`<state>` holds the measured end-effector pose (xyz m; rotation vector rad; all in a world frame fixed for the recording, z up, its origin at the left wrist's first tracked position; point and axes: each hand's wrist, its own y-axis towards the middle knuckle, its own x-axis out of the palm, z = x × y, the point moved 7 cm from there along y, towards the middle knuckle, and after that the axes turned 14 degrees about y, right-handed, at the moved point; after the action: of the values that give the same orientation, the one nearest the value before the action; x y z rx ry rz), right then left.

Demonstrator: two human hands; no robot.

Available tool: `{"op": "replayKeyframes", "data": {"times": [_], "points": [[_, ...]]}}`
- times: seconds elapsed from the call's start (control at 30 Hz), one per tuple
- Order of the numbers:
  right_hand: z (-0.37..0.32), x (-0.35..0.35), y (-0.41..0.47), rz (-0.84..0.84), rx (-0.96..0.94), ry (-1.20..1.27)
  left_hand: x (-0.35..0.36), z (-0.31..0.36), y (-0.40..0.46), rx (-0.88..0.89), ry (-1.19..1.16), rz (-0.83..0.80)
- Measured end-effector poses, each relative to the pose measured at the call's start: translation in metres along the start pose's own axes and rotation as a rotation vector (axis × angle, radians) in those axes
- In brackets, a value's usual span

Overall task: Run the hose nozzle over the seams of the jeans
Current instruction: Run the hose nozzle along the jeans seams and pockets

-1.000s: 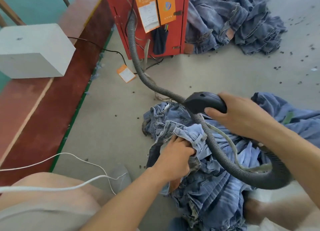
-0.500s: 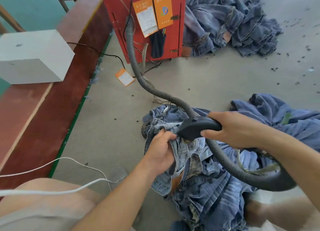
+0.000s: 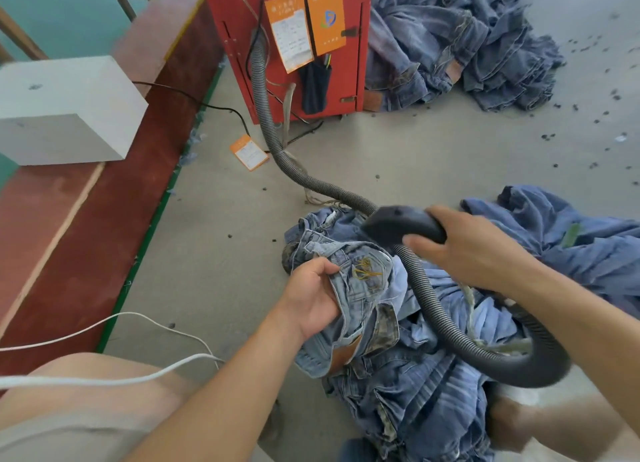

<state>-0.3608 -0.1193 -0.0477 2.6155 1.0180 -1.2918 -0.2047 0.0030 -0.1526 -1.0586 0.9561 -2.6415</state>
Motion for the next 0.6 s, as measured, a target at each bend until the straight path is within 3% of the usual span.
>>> {"op": "replayKeyframes", "data": {"times": [0.07, 0.2, 0.33, 0.43, 0.5, 0.6], "points": [[0.006, -0.019, 0.004, 0.100, 0.042, 0.047, 0.000, -0.002, 0.000, -0.005, 0.011, -0.019], [0.008, -0.037, -0.005, 0.027, -0.020, 0.065, -0.001, 0.000, 0.005, -0.045, 0.093, -0.021], [-0.001, -0.024, -0.010, -0.050, -0.042, 0.068, -0.025, -0.008, 0.015, -0.103, 0.291, 0.294], [-0.004, -0.022, -0.011, -0.060, -0.043, 0.059, -0.033, -0.003, 0.015, 0.007, 0.783, 0.460], [-0.004, -0.023, -0.012, -0.052, -0.058, 0.034, -0.025, 0.010, 0.011, 0.192, 1.203, 0.541], [-0.010, -0.020, -0.015, -0.080, -0.078, 0.035, 0.002, 0.017, -0.001, 0.474, 1.482, 0.508]]}}
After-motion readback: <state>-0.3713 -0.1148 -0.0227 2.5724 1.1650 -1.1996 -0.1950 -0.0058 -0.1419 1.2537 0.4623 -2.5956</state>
